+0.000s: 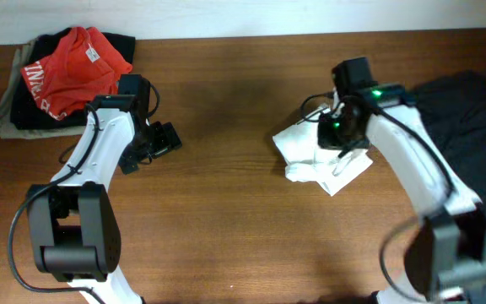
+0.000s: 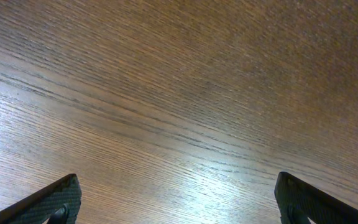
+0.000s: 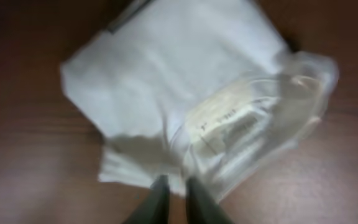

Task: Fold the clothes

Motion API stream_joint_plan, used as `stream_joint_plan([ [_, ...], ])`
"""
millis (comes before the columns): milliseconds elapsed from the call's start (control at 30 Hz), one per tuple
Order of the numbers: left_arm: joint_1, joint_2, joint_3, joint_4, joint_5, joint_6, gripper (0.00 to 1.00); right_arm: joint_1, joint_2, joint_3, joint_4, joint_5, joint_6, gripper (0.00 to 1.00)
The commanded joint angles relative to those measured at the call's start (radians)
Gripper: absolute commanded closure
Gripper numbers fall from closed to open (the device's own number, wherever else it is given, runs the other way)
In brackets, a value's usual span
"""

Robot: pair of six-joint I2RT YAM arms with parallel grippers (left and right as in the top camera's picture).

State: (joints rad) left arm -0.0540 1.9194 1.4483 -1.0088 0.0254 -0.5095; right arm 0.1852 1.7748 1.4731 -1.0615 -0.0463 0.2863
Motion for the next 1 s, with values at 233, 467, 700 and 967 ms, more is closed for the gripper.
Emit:
stream_joint_plan([
  [233, 0.002, -0.01, -0.008, -0.002, -0.004, 0.007, 0.01, 0.005, 0.243, -0.011, -0.046, -0.098, -0.02, 0.96],
  [467, 0.002, -0.01, -0.008, -0.002, -0.004, 0.007, 0.01, 0.005, 0.243, -0.011, -0.188, -0.019, -0.02, 0.96],
  [700, 0.002, -0.01, -0.008, -0.002, -0.004, 0.006, 0.01, 0.004, 0.243, -0.092, -0.127, -0.006, -0.031, 0.96],
  [967, 0.002, -0.01, -0.008, -0.001, -0.004, 0.006, 0.01, 0.003, 0.235, -0.206, -0.06, 0.01, 0.054, 0.96],
])
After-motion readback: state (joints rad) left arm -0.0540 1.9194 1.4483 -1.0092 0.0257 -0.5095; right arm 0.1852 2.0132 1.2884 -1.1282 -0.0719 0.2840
